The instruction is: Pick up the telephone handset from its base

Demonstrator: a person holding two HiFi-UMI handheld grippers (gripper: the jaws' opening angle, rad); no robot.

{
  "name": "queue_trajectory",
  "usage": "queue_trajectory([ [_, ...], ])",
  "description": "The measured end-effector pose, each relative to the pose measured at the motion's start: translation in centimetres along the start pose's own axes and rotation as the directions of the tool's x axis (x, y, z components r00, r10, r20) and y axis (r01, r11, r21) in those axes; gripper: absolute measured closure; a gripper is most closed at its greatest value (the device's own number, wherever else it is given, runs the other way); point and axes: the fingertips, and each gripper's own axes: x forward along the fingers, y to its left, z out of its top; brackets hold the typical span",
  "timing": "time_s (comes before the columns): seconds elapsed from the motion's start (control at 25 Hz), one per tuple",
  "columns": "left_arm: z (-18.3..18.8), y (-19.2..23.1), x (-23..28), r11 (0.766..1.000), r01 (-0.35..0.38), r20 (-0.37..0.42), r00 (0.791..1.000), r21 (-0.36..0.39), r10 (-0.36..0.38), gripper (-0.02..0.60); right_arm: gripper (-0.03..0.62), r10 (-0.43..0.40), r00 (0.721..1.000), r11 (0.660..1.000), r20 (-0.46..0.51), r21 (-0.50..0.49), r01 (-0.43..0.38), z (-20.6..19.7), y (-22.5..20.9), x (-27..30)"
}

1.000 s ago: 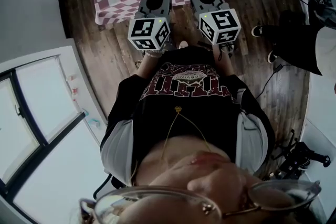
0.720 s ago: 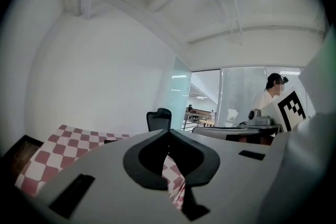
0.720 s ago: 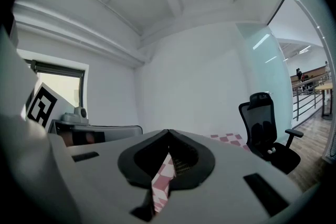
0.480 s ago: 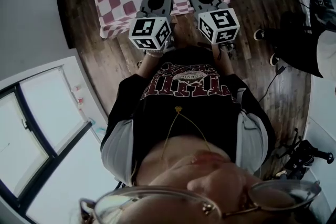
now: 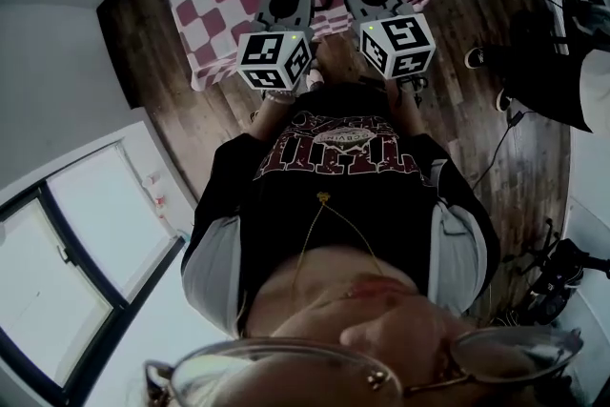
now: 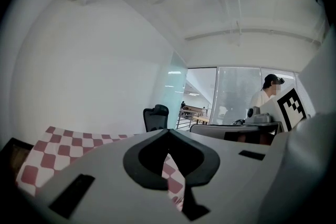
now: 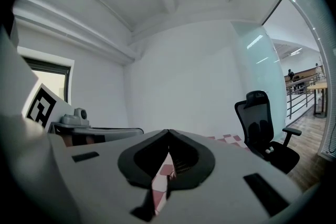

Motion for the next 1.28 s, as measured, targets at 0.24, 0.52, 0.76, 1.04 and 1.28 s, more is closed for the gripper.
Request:
queue_trajectory([
  [0.24,0.3,2.1,0.3,1.000,0.018,-0.009,1.000,0.011,-0.018,0.572,0.577,-0.011,1.000,1.000,0.005,0.004,0.011,0.1,0.5,2.4],
  [0.52,0.1,4.2,-0.1,1.000,0.009,-0.021,1.000,0.002,-0.008,0.572,0.577,-0.011,1.000,1.000,-0.016,0.016,0.011,-0.9,1.7,3.9],
  [0.76,0.4,5.2,-0.1,1.000,-0.007,-0.013,1.000,-0.006,0.007,0.572,0.577,0.001,1.000,1.000,-0.019,0.011,-0.001,-0.7,1.9,5.0],
  [1.04,0.8,6.4,1.6,0.999,-0.033,-0.007,0.999,-0.013,0.033,0.572,0.577,0.029,0.999,1.000,-0.025,0.008,-0.029,-0.3,0.8,6.9],
  [1.28,1.2,7.4,4.1,0.998,-0.065,-0.010,0.998,-0.021,0.065,0.572,0.577,0.059,0.998,0.998,-0.037,0.015,-0.058,0.0,-1.2,8.9],
])
